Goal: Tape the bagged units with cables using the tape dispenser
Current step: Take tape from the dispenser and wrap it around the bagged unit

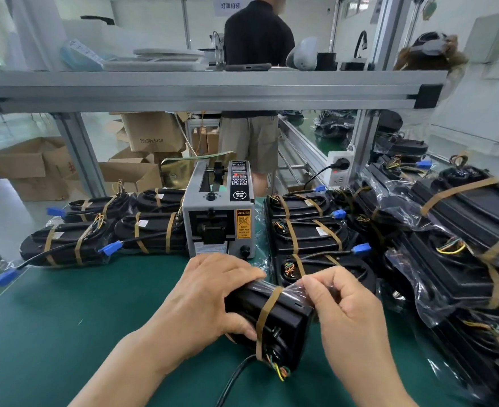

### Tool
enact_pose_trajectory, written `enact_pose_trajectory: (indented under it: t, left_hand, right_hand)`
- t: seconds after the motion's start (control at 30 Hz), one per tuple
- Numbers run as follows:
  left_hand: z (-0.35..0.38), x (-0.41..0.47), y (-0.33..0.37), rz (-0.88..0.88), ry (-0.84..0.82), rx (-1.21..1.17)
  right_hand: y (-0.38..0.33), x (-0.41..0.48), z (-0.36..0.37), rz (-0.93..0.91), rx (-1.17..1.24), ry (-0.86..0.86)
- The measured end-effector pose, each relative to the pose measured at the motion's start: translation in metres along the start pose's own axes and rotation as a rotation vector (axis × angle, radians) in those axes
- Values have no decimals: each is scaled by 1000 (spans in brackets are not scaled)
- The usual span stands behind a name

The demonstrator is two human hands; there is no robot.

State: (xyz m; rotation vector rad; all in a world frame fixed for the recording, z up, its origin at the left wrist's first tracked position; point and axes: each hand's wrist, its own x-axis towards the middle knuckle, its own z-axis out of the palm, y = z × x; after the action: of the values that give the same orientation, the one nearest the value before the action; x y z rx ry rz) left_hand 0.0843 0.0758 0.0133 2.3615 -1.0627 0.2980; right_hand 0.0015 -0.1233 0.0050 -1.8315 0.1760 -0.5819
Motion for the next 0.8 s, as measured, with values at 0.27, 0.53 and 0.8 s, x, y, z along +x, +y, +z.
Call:
enact_pose_trajectory:
  t: [0.27, 0.53, 0.8]
  left_hand:
    - [-19, 15, -13, -611, 357, -633]
    - [-3, 61, -44, -1220, 467, -1364]
    - [-2, 89, -53, -1364, 400, -1406]
  right_hand:
    - [5, -11, 3, -114, -57, 120]
    - [-1, -17, 14, -214, -139, 157]
    - [-5, -22, 12, -128, -54, 69]
